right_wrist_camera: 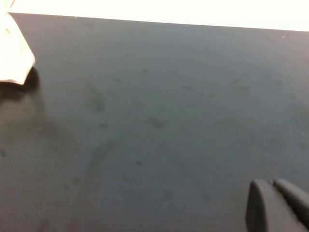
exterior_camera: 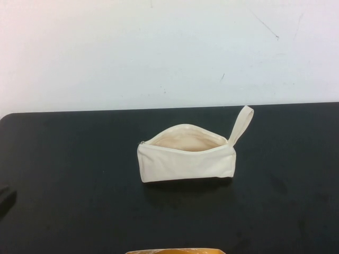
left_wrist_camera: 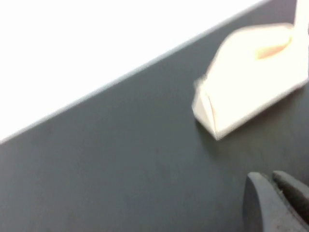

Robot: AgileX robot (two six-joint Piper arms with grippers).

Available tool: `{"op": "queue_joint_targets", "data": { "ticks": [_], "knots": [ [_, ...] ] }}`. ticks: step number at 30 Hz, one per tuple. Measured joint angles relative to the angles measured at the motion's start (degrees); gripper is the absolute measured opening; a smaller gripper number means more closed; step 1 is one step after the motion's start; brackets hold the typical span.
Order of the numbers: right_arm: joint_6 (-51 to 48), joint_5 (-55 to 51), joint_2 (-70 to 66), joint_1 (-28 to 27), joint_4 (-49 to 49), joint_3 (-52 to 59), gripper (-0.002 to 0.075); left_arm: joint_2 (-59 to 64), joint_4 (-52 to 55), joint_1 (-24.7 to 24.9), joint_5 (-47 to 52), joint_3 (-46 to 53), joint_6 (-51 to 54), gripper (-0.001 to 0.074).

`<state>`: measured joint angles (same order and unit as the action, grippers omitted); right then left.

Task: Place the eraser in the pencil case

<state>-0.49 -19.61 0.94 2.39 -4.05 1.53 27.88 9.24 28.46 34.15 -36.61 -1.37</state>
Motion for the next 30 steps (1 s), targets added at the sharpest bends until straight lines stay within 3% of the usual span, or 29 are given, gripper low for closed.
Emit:
{"op": "queue_joint_targets", "data": {
  "ticks": [5, 12, 20, 30],
  "knots": [
    [0.00, 0.00, 0.00, 0.00, 0.00, 0.00, -0.0001, -9.61, -2.26, -6.64, -18.61, 15.61, -2.01, -0.0001],
    [0.00, 0.00, 0.00, 0.00, 0.00, 0.00, -0.0001, -19.43, -9.59, -20.14, -30.97, 30.23, -2.02, -0.0001],
    [0.00, 0.00, 0.00, 0.00, 0.00, 0.00, -0.0001, -27.60, -10.09, -27.24, -29.13, 36.74, -2.02, -0.0001],
    [0.00, 0.00, 0.00, 0.00, 0.00, 0.00, -0.0001, -28.44, -11.13, -28.49, -18.35, 38.08, -2.02, -0.0001]
  ]
}}
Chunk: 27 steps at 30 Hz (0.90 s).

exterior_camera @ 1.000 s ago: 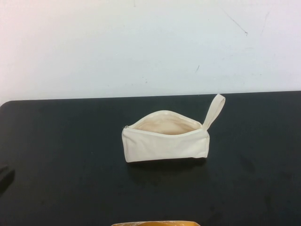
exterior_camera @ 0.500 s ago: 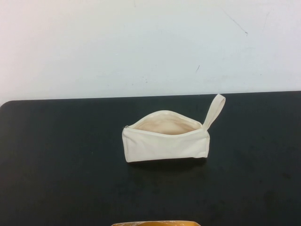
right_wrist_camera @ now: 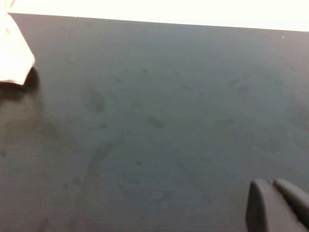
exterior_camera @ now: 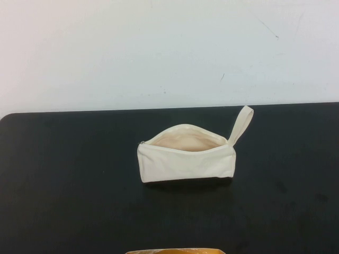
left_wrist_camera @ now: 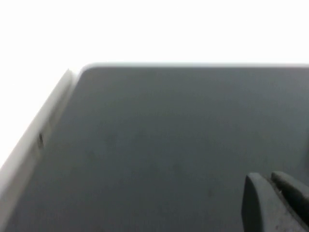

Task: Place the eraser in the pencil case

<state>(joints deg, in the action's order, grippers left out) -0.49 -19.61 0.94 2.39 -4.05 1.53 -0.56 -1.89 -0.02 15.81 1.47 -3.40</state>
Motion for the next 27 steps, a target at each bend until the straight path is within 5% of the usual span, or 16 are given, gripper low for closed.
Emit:
{"op": "queue_joint_targets", "data": {
  "ticks": [27],
  "knots": [
    [0.00, 0.00, 0.00, 0.00, 0.00, 0.00, -0.0001, 0.00, -1.46, 0.02, 3.05, -0.20, 1.74, -0.0001]
  ]
}}
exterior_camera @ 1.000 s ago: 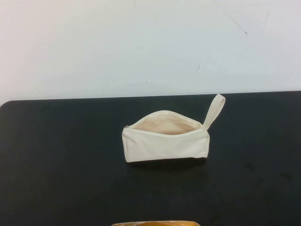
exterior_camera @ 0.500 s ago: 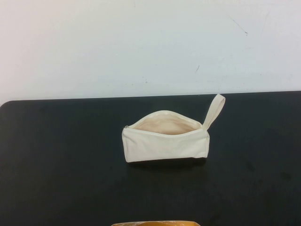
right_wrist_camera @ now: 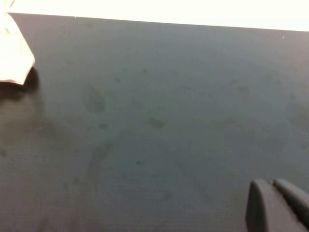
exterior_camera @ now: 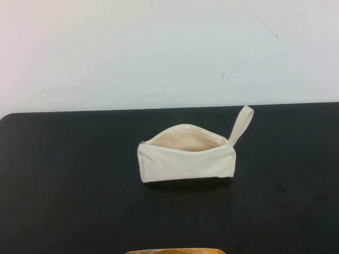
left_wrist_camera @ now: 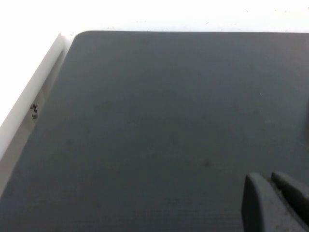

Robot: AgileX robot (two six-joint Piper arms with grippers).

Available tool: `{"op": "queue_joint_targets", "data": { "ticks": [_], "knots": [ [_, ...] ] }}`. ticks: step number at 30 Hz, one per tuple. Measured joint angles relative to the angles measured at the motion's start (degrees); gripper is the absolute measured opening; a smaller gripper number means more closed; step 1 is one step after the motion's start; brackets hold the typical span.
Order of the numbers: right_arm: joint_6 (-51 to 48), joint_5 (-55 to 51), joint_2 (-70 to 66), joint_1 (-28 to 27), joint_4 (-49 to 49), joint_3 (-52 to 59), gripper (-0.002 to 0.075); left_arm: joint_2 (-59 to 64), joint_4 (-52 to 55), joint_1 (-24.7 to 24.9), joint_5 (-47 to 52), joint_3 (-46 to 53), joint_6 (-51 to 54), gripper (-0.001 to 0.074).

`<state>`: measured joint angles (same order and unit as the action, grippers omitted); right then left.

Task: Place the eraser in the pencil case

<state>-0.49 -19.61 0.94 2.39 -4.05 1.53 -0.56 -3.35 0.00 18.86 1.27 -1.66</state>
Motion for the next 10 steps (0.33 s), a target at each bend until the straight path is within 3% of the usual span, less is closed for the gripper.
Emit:
{"op": "queue_joint_targets", "data": {
  "ticks": [10],
  "knots": [
    [0.00, 0.00, 0.00, 0.00, 0.00, 0.00, -0.0001, 0.00, 0.00, 0.00, 0.02, 0.00, -0.14, -0.0001]
  ]
}}
